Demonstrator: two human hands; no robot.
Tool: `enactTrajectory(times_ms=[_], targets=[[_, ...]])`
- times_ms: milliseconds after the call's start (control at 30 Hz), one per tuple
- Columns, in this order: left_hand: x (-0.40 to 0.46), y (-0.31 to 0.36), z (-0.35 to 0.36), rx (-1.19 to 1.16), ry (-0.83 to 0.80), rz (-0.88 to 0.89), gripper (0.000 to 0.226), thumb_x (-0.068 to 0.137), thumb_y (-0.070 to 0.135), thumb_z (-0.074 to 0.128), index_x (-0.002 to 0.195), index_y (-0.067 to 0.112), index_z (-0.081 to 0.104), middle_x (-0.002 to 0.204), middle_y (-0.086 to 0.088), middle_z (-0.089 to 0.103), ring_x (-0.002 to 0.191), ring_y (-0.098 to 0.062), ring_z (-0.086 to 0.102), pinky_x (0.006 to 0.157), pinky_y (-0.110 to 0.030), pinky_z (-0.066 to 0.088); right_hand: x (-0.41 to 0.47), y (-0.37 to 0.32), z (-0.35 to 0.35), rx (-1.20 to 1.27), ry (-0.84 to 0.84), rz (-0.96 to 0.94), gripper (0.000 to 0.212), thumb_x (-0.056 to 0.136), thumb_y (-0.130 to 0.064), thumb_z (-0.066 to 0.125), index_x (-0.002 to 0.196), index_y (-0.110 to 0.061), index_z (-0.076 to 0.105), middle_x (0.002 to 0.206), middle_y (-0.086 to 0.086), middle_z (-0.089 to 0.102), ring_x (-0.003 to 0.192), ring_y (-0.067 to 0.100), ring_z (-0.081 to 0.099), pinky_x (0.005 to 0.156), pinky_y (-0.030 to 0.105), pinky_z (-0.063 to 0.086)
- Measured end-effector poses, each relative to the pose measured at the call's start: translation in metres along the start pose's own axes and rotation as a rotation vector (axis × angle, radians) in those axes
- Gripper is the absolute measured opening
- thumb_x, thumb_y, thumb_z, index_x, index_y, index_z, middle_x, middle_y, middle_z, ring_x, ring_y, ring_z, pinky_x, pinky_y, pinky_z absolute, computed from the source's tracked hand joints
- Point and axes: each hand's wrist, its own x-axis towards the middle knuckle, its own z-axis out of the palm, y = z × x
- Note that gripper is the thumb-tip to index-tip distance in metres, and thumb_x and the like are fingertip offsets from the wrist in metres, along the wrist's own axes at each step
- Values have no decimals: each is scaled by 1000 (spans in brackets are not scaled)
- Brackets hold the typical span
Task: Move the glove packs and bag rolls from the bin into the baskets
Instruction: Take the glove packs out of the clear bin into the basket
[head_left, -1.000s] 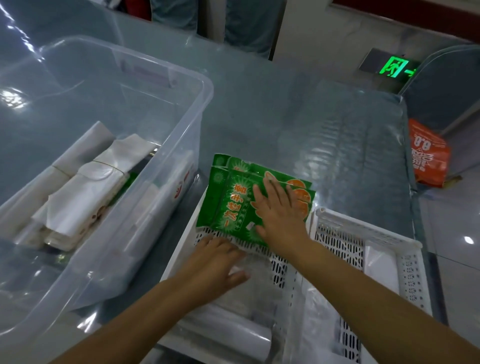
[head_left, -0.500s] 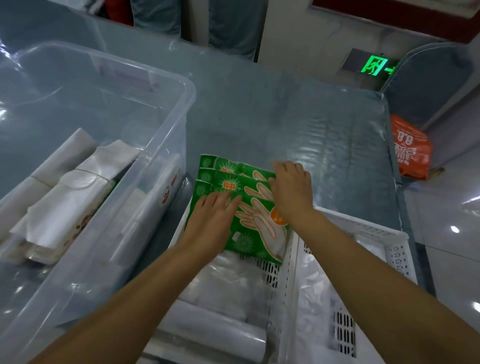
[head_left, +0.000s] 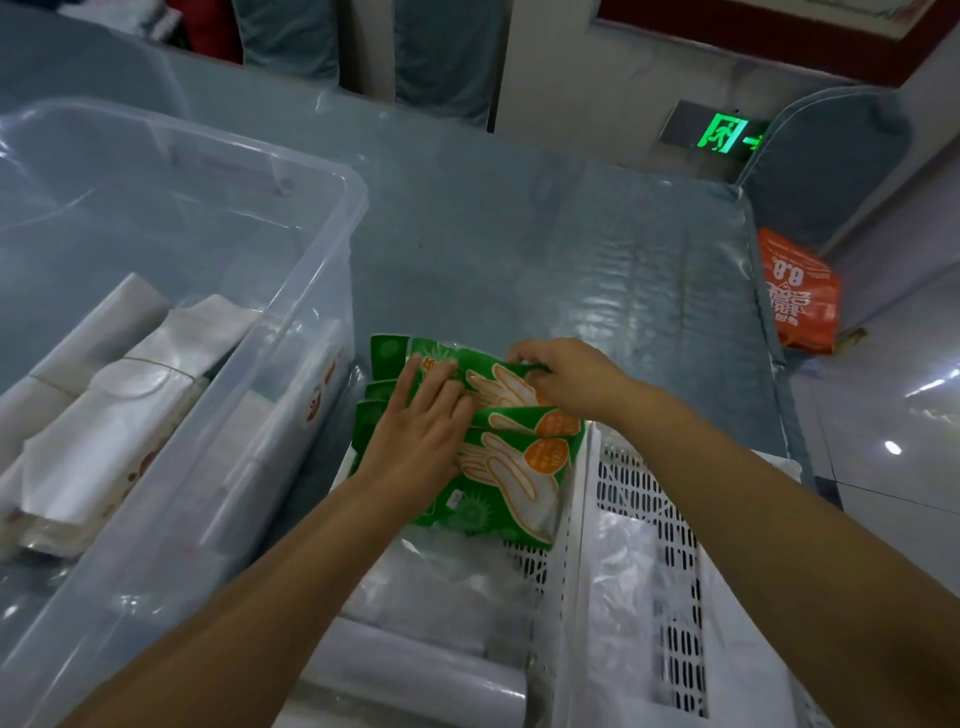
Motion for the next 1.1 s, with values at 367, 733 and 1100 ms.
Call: enactTrajectory(times_ms=[367, 733, 1100], targets=[[-20, 12, -5, -27, 111, -14, 31, 59, 20, 75, 84, 12, 58, 85, -5, 65, 107, -30, 58, 108, -52, 20, 6, -1, 16, -292, -86, -20, 29, 89, -23, 48, 113, -33, 61, 101, 0, 67, 83, 21, 57, 63, 30, 40], [-35, 14, 5, -66, 298, 13, 21, 72, 18, 69, 90, 10, 62, 89, -7, 66, 107, -28, 58, 109, -53, 23, 14, -4, 22, -126, -127, 17, 32, 92, -23, 47, 120, -33, 60, 114, 0, 65, 88, 18, 55, 67, 28, 39], [11, 2, 5, 4, -39, 15, 50, 66, 24, 70, 111, 13, 50, 108, -8, 57, 122, -30, 42, 114, -53, 2, 12, 2, 13, -339, -128, -55, 28, 88, -24, 54, 113, -31, 63, 95, -2, 61, 91, 21, 58, 70, 35, 49]])
